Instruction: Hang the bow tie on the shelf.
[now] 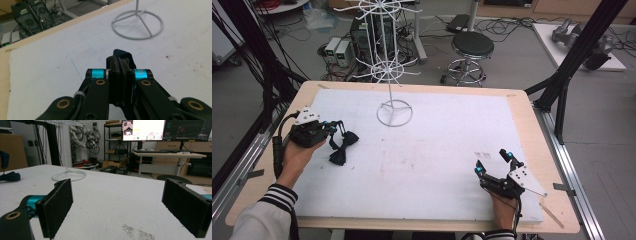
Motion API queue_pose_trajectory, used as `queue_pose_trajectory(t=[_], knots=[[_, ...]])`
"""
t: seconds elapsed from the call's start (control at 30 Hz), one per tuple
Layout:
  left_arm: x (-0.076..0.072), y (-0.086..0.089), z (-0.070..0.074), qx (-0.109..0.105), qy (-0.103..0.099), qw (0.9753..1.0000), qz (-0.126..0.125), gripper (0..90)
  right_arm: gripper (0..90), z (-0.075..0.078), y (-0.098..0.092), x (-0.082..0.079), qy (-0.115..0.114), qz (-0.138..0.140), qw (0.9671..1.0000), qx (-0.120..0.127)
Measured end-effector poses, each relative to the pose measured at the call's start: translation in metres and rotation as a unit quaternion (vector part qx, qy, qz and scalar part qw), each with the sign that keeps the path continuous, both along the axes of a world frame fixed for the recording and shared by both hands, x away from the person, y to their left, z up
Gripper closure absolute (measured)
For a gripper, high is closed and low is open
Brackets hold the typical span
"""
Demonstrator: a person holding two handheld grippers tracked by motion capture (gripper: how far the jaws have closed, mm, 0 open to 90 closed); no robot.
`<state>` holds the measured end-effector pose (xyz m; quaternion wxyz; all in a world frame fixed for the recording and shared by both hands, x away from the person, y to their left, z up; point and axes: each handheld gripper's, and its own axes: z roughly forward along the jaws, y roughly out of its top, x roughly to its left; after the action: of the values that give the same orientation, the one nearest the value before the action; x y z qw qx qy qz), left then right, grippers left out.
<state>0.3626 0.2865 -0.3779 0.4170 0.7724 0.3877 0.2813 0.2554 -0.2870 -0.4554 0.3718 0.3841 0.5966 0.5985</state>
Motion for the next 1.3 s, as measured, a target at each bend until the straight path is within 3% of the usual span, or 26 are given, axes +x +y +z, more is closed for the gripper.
queue_pose_trajectory(t=[0.53,0.97,1.03,1.3], knots=[[-0.008,-0.014,0.034,-0.032,-0.059,0.9975,-0.022,87.5,9.1,0.000,0.000,0.000,0.000,0.000,1.0000,0.000],[-0.007,-0.036,0.063,-0.042,-0.092,0.9939,-0.044,87.5,9.0,0.000,0.000,0.000,0.000,0.000,1.0000,0.000],[-0.007,-0.040,0.067,-0.033,-0.094,0.9938,-0.049,87.6,9.0,0.000,0.000,0.000,-0.001,0.000,1.0000,-0.001],[-0.006,-0.053,0.081,-0.036,-0.107,0.9917,-0.061,87.6,9.0,0.000,0.000,0.000,0.000,0.000,1.0000,0.000]])
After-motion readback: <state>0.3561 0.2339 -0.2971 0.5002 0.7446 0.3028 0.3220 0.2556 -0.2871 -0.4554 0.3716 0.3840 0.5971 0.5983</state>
